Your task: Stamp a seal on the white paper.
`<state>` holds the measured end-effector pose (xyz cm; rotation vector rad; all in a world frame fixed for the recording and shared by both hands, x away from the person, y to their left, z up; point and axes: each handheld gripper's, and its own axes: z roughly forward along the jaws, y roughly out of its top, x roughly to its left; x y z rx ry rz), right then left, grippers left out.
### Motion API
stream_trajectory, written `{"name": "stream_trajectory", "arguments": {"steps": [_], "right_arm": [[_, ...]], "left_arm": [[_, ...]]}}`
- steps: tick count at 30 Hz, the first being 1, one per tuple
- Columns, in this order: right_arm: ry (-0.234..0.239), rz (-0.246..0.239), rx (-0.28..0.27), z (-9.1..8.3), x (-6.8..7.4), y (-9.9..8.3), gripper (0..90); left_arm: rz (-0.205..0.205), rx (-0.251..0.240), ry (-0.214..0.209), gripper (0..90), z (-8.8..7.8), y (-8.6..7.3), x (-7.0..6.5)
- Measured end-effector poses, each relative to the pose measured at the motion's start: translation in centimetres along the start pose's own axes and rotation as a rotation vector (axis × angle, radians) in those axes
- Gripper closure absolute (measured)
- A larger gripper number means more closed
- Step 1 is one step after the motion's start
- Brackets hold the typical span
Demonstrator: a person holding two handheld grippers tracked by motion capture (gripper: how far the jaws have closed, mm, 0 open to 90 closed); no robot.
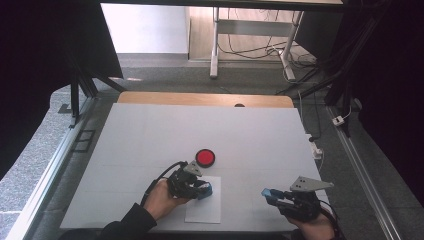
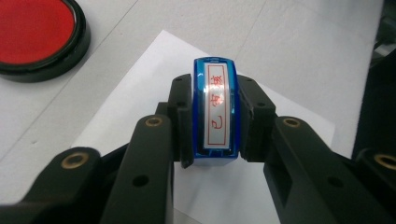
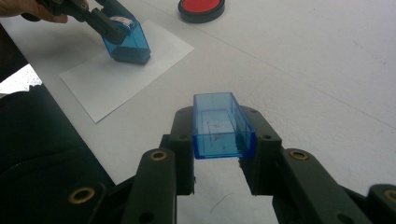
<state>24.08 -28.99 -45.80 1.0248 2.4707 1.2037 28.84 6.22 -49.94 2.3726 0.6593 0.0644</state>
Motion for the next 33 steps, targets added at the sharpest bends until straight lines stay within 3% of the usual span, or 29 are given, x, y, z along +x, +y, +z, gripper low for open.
{"name": "stream_trajectory", "arguments": {"steps": [7, 16, 22, 29, 33], "right_arm": [[-0.001, -0.001, 0.0, 0.0, 0.0, 0.0, 68.5], [0.0, -0.001, 0.002, 0.0, 0.0, 0.0, 68.4], [-0.004, -0.004, 0.003, 0.0, 0.0, 0.0, 68.5], [-0.002, -0.003, 0.006, 0.0, 0.0, 0.0, 68.4], [-0.002, -0.005, 0.004, 0.0, 0.0, 0.0, 68.4]], "left_arm": [[0.045, 0.019, 0.041, 70.1, 0.0, 0.2, -0.7], [-0.021, 0.0, -0.032, 70.1, 0.0, -0.1, 0.6], [0.003, 0.005, -0.006, 69.9, 0.1, 0.0, 0.1], [0.006, 0.005, -0.023, 69.7, 0.1, 0.0, 0.4], [0.037, 0.018, -0.006, 69.3, 0.2, 0.1, 0.1]]}}
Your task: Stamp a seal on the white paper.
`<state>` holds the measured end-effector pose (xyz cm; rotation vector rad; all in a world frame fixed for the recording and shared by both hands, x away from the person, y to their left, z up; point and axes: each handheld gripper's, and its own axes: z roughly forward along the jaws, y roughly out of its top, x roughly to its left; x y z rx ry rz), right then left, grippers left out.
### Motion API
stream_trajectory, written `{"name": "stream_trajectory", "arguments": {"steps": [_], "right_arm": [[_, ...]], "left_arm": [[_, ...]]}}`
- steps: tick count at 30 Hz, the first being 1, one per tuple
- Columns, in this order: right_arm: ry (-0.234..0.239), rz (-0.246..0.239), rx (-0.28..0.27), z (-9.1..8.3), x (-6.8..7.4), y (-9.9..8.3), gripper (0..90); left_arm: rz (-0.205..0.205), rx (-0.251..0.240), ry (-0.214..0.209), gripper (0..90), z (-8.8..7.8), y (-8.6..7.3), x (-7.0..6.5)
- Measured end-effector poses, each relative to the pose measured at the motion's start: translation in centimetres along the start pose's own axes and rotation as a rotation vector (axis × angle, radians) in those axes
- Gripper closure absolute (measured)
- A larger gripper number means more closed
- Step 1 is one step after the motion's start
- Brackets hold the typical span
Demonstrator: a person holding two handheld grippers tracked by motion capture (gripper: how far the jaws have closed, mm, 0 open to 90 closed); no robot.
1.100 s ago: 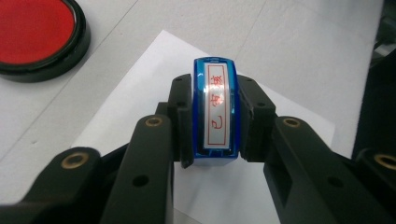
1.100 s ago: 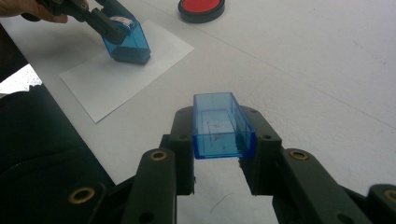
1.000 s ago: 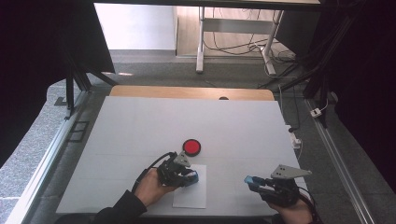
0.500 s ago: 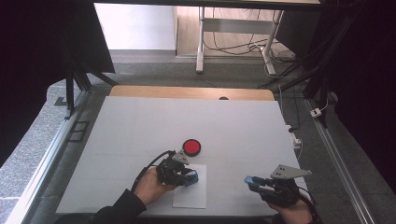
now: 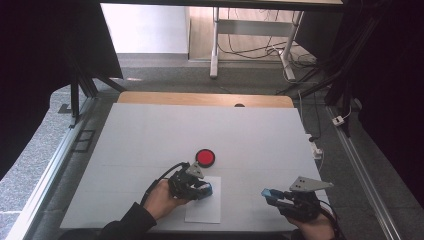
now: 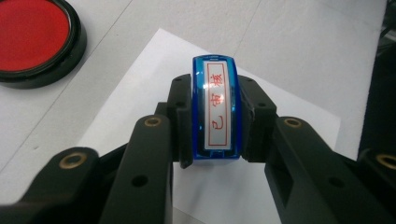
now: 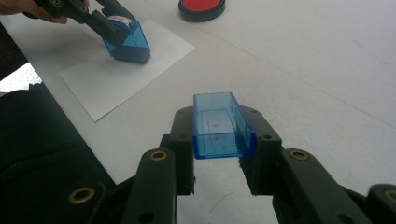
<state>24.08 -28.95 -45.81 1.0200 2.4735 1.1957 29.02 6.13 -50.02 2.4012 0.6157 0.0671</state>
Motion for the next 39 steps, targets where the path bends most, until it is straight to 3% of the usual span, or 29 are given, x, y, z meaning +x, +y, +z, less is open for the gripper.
{"name": "stream_trajectory", "arguments": {"steps": [14, 18, 28, 39], "right_arm": [[0.001, 0.0, -0.003, 0.0, 0.0, 0.0, 68.4], [0.001, 0.001, -0.003, -0.1, 0.0, 0.0, 68.4], [0.003, -0.001, -0.005, 0.0, 0.0, 0.0, 68.4], [0.005, 0.004, -0.004, 0.0, 0.0, 0.0, 68.4]], "left_arm": [[0.004, 0.04, 0.015, 68.2, 0.6, 0.2, -0.2], [-0.035, 0.022, 0.0, 69.1, 0.4, 0.3, 0.2], [-0.079, -0.051, -0.063, 69.4, -1.3, 0.4, 1.2], [-0.067, -0.087, -0.102, 69.4, -2.4, 0.4, 1.6]]}}
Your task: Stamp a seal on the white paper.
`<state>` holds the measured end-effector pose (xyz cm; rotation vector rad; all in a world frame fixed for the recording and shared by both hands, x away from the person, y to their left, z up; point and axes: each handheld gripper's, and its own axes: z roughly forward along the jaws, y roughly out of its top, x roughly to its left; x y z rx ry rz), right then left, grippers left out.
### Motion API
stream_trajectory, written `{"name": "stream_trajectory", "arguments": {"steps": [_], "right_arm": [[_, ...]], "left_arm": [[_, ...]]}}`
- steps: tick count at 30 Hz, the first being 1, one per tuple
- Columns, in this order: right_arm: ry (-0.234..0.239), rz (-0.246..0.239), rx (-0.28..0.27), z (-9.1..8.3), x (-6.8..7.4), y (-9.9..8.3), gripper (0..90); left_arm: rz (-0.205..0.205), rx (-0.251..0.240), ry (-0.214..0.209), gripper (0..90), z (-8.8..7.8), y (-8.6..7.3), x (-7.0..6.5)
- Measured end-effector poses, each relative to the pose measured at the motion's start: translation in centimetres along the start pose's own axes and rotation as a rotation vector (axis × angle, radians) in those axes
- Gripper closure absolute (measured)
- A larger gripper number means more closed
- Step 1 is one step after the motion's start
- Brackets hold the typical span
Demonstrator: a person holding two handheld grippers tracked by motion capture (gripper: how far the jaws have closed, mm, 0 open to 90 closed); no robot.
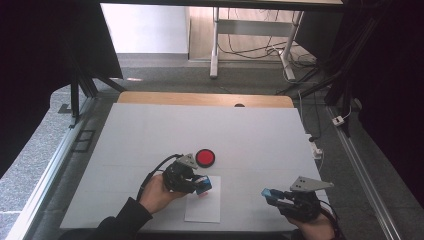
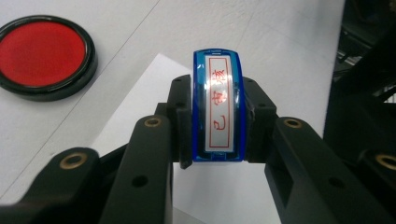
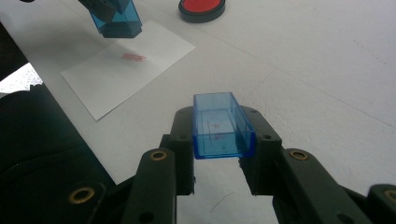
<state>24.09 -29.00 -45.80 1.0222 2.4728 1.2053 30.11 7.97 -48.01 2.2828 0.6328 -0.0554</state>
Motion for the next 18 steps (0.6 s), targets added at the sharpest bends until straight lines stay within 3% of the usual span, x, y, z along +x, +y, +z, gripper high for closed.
{"name": "stream_trajectory", "arguments": {"steps": [18], "right_arm": [[0.011, 0.005, 0.006, 0.1, -0.1, 0.0, 68.5]], "left_arm": [[0.02, -0.097, -0.045, 69.3, -2.8, 0.3, -0.2]]}}
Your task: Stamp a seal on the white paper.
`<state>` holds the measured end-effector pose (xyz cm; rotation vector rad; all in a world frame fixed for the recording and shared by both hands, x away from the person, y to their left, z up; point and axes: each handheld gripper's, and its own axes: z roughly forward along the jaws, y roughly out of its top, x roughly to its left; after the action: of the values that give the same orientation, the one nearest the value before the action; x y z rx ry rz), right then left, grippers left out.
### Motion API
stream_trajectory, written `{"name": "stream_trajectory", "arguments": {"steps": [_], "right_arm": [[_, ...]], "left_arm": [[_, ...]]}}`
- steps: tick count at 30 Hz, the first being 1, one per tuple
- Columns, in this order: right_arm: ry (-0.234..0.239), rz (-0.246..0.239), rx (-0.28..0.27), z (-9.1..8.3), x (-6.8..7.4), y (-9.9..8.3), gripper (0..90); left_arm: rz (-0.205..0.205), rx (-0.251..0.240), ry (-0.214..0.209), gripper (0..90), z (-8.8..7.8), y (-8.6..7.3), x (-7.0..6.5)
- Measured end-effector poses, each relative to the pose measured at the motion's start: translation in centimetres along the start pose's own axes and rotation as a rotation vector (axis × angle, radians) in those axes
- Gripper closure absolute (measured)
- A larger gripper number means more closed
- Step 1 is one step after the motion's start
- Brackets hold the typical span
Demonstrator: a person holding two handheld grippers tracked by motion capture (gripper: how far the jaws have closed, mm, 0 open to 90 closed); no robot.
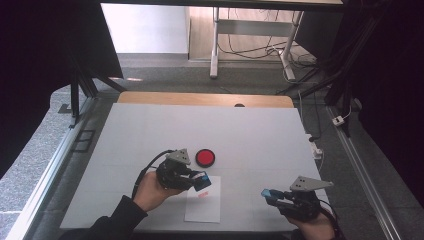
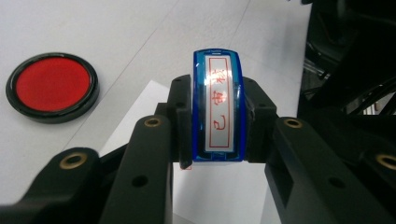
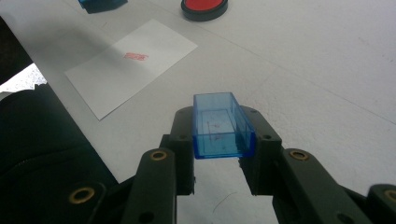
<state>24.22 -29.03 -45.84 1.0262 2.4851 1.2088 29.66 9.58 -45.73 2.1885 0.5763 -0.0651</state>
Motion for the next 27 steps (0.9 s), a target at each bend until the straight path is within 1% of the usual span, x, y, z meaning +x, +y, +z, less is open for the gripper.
{"name": "stream_trajectory", "arguments": {"steps": [5, 7, 13, 23, 27], "right_arm": [[0.0, -0.001, 0.0, 0.0, 0.0, 0.0, 68.4], [0.0, -0.001, 0.0, 0.0, 0.0, 0.0, 68.4], [0.0, -0.001, 0.0, 0.0, 0.0, 0.0, 68.4], [0.0, -0.002, 0.0, 0.0, 0.0, 0.0, 68.4], [-0.001, -0.002, 0.0, 0.0, 0.0, 0.0, 68.4]], "left_arm": [[0.005, -0.026, -0.012, 69.3, -0.9, 0.2, 0.0], [0.01, -0.034, -0.01, 69.3, -1.2, 0.2, 0.0], [0.009, -0.062, -0.024, 69.3, -2.1, 0.3, -0.1], [0.023, -0.099, -0.036, 69.3, -3.5, 0.6, -0.3], [0.025, -0.105, -0.037, 69.3, -3.9, 0.6, -0.3]]}}
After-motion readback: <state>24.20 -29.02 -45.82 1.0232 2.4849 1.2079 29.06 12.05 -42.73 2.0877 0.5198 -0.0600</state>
